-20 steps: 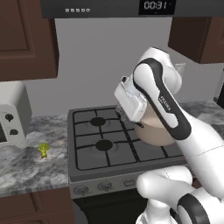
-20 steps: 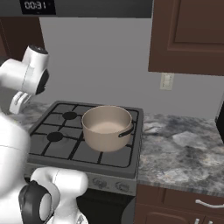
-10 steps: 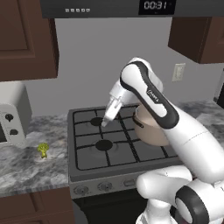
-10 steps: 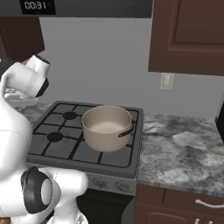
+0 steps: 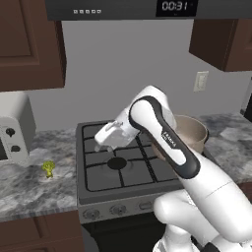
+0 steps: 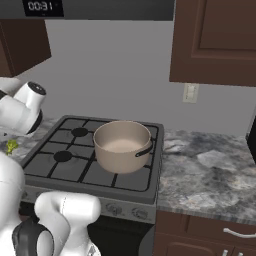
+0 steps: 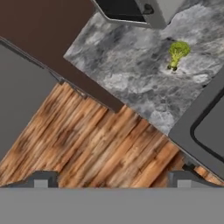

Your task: Turn on the burner for the pot on the stove. Wait thirty seconds for the pot to heat up. Then add the broccoli to the pot.

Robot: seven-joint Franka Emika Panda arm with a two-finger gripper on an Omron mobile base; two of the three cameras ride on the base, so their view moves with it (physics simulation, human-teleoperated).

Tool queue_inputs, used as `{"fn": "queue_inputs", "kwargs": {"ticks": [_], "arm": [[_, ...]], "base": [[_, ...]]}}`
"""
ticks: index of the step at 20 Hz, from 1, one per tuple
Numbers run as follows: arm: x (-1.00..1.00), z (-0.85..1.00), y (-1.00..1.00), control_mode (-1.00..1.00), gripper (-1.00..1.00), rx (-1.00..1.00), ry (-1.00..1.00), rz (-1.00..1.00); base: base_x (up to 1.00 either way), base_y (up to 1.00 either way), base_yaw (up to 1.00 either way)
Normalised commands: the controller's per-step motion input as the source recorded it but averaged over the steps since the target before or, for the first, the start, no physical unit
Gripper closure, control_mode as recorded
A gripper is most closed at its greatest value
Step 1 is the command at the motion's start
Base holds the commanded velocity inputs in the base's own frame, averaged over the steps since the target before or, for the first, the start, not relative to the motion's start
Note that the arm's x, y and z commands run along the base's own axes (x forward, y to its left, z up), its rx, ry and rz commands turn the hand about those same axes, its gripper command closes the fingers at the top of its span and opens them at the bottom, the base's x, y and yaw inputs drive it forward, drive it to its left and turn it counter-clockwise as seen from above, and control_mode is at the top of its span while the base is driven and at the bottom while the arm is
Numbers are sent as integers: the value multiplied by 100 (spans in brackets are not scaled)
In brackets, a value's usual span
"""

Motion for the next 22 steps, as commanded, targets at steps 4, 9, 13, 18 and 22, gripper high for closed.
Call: {"fn": "queue_inputs", "kwargs": {"ticks": [4,9,13,18,22], "arm": [[0,0,15,-100,-100,-11,10,-34],[0,-1,2,-100,-100,-26,12,-23],[6,-1,17,-100,-100,-27,15,-19],[17,-3,46,-100,-100,-22,7,-11],[13,-19,54,-100,-100,-22,1,-8]], "base": [[0,0,0],[0,0,0],[0,0,0],[0,0,0],[0,0,0]]}}
